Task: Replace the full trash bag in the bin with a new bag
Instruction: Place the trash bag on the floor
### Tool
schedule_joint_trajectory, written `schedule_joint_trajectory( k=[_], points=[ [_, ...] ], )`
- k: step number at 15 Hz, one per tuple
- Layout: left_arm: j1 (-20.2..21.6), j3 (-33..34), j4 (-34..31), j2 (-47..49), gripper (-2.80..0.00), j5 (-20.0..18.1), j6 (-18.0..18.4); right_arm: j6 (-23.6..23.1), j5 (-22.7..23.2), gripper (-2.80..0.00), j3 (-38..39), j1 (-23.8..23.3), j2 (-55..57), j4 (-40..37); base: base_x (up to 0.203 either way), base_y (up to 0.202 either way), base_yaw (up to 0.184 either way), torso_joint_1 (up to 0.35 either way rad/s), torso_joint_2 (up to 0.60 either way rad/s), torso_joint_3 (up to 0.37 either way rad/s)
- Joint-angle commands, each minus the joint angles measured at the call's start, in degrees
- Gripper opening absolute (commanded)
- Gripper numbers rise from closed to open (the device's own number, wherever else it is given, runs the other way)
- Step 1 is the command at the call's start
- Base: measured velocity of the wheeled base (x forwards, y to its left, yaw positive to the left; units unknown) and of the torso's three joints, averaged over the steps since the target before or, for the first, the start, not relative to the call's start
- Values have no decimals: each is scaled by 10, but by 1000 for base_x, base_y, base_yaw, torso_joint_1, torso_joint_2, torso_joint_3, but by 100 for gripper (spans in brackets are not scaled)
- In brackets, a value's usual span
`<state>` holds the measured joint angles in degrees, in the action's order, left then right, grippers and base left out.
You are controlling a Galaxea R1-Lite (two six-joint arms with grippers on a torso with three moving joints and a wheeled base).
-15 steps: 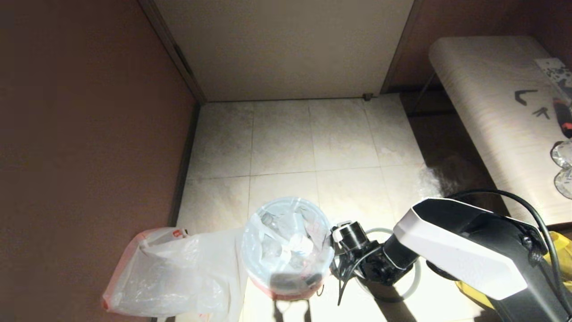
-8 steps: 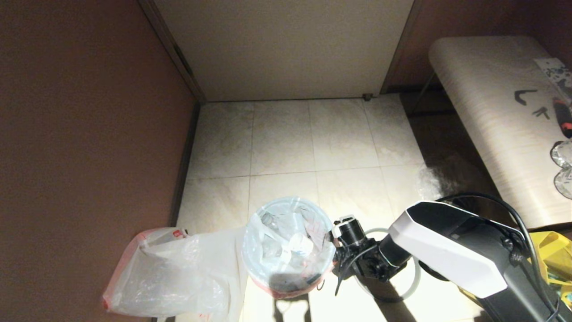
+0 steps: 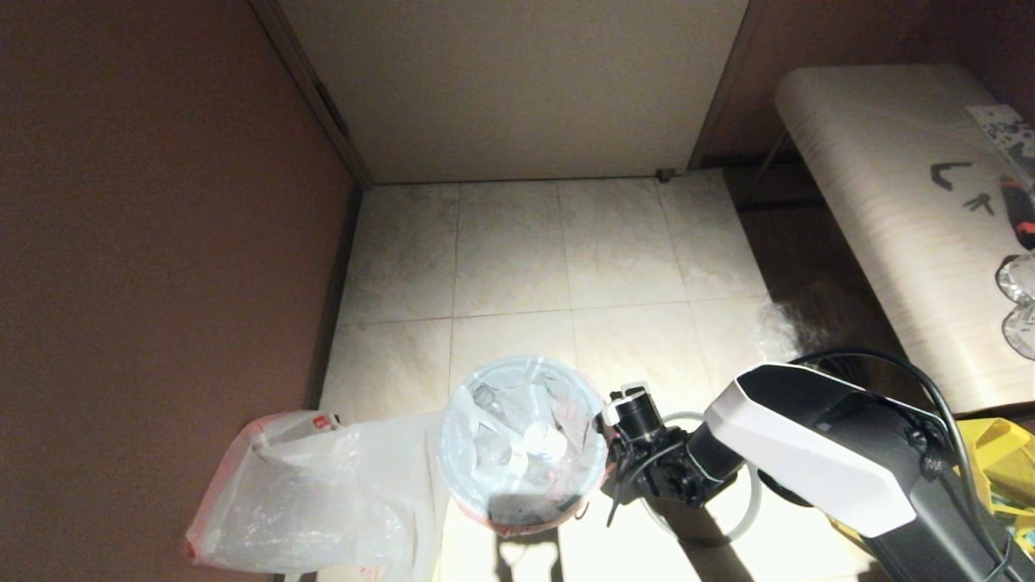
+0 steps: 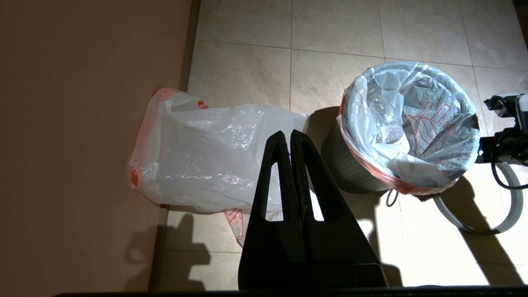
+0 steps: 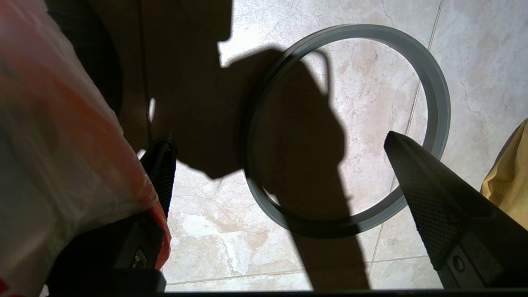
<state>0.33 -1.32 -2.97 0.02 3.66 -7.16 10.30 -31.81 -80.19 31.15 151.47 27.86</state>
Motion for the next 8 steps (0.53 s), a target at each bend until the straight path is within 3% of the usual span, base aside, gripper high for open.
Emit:
schedule_joint_trajectory(
  k=[1, 2, 3, 8],
  points=[
    [0, 0, 0, 1, -280, 0, -1, 1, -2, 0, 5, 0, -6, 2, 0, 0, 0, 0, 0, 0],
    [0, 0, 0, 0, -280, 0, -1, 1, -2, 0, 11, 0, -8, 2, 0, 0, 0, 0, 0, 0],
    [0, 0, 0, 0, -280, 0, -1, 1, -2, -280, 16, 0, -9, 3, 0, 0, 0, 0, 0, 0],
    [0, 0, 0, 0, -280, 0, -1, 4, 2, -280, 17, 0, -16, 3, 0, 0, 0, 0, 0, 0]
  ],
)
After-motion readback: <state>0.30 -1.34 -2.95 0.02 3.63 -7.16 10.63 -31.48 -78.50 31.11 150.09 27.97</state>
